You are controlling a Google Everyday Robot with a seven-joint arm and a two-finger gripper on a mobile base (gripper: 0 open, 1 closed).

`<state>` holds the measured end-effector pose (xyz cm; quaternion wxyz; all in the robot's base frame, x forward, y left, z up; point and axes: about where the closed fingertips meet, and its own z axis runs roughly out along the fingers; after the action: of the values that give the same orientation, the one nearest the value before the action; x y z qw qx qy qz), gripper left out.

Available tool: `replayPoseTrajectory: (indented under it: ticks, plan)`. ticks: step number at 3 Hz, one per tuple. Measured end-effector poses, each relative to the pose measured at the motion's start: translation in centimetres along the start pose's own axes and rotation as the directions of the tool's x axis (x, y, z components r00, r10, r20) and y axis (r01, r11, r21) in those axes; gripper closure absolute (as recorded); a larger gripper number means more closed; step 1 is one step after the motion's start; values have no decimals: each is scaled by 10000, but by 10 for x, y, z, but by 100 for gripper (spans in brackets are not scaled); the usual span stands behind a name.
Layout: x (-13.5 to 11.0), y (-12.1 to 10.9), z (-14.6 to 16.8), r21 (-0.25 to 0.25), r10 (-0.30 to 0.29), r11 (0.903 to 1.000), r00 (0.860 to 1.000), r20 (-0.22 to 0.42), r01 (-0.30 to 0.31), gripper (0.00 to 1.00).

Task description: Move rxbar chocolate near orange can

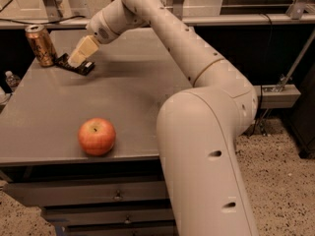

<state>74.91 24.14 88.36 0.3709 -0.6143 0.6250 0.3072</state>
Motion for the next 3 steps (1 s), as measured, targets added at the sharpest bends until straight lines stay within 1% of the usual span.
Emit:
replayPoseTrajectory:
  ticks: [1, 2, 3]
  plan:
    - [6, -16, -51, 759, 40, 9971, 9997, 236, -58, 0]
    - [8, -29, -120, 1829, -172, 9830, 9996, 219, 129, 0]
    - [-2, -39, -193, 2864, -631, 9566, 9977, 246, 534, 0]
